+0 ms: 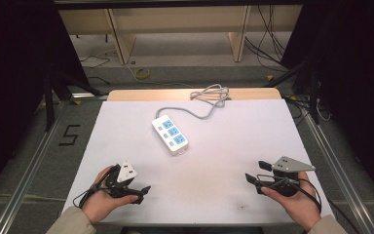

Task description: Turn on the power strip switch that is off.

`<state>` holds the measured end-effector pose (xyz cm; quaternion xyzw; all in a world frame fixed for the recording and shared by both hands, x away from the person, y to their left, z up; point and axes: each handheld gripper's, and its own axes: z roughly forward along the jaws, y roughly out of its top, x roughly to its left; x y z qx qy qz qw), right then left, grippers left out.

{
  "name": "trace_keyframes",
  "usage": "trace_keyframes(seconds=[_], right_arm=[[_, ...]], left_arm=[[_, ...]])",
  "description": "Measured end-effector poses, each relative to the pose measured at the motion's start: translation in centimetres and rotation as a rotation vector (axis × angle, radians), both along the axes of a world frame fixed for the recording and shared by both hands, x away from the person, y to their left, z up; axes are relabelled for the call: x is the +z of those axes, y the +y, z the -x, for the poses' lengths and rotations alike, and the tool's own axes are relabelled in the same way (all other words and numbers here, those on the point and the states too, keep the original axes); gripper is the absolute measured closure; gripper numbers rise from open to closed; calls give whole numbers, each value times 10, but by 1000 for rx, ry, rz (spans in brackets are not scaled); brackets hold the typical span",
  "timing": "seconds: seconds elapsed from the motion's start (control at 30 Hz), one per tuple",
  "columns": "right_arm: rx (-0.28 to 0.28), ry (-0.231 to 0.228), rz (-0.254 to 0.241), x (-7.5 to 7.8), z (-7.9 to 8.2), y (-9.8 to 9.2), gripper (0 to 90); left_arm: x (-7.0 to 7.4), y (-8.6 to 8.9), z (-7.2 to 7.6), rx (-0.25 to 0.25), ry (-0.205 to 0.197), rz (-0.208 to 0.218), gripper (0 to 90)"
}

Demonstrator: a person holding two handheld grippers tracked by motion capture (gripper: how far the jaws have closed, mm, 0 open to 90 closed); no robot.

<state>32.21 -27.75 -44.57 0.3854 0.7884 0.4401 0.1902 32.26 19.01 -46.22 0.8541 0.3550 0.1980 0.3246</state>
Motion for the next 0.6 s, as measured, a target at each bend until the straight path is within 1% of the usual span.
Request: trace_keyframes(seconds=[0.03,0.13,0.23,0.27,0.3,0.43,0.5,0.53,0.57,0.6], right_arm=[[0,0,0,0,0,0,316],[0,0,2,0,0,0,316],[3,-3,5,0,1,1,316],[4,-2,6,0,1,1,316],[3,-2,5,0,1,1,316],[1,0,4,0,0,1,316],[2,1,4,0,0,1,316],[2,1,4,0,0,1,316],[3,4,6,-1,0,2,315],[4,6,8,-1,0,2,315]], left_arm=[[0,0,0,-2,5,8,163],[1,1,0,-1,7,10,198],[2,1,0,7,-3,12,285],[3,2,0,11,-3,22,332],[4,2,-1,11,-1,29,397],[7,1,-2,30,-4,44,690],[12,1,-5,32,-17,24,789],[12,1,-5,32,-17,24,839],[15,0,-6,33,-21,19,880],[17,0,-7,32,-15,16,893]])
